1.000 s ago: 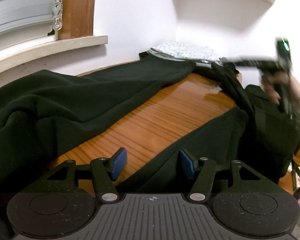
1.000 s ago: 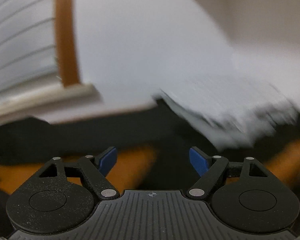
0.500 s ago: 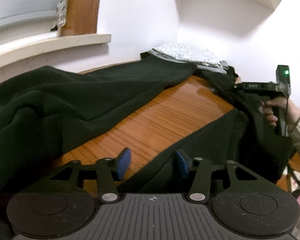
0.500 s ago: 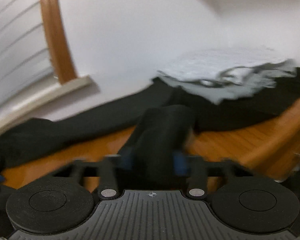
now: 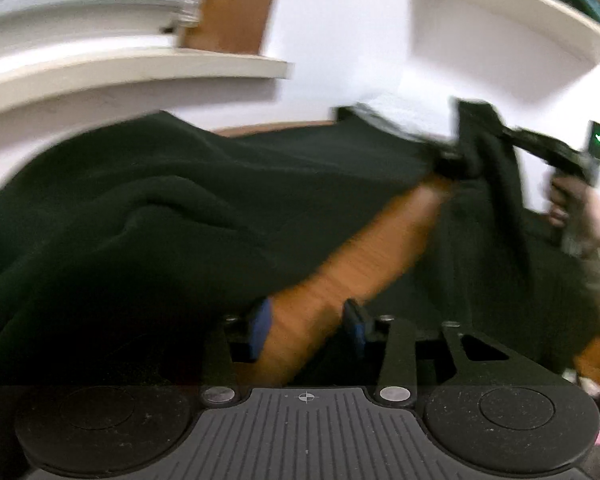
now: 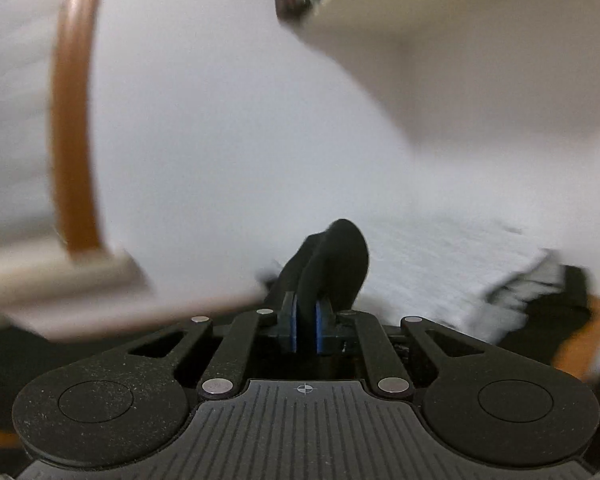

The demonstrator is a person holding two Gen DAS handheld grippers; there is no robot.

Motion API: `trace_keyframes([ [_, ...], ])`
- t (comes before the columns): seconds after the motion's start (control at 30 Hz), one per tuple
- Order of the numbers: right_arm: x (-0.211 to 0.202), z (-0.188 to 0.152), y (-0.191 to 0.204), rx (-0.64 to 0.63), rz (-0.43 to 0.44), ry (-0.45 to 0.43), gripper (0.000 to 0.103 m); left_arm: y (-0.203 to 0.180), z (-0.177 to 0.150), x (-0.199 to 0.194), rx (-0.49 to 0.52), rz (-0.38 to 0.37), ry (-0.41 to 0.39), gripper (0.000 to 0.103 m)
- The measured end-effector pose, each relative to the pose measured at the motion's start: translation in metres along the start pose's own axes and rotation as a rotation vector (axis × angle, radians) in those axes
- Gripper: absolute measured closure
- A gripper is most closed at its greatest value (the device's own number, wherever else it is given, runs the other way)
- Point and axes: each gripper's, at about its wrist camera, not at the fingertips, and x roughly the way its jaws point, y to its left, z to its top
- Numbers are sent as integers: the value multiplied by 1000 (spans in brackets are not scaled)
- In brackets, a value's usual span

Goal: Fold clothes

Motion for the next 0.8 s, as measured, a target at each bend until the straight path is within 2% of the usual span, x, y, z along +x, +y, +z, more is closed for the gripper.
trace_keyframes([
  [0.07,14,-12,5,-54,-43,121,81,2,1,0,-3,4,-1,67],
  [0.1,13,-16,6,-61,-41,133,69,3,2,0,-5,5,-2,67],
  [0.17,3,-13,12,-82,-65,97,52,3,2,0,1,10,-2,66],
  [0.2,-3,-10,17,-98,-78,68,49,2,1,0,7,14,-2,65],
  [0.3,-17,2,42,-161,-46,-22,44,-3,-1,-2,24,33,-2,58],
  [0.37,-13,6,63,-167,60,-20,42,-7,-1,-3,28,46,-7,55],
  [0.5,26,2,109,-134,276,104,42,-11,-2,-13,21,56,-32,54],
  [0.57,42,-3,135,-165,347,135,42,-12,-2,-24,16,54,-51,53],
  [0.7,68,-12,183,-199,437,202,42,2,1,-59,-23,44,-94,53],
  [0.8,73,-23,207,-221,467,223,42,22,4,-89,-36,77,-120,53],
])
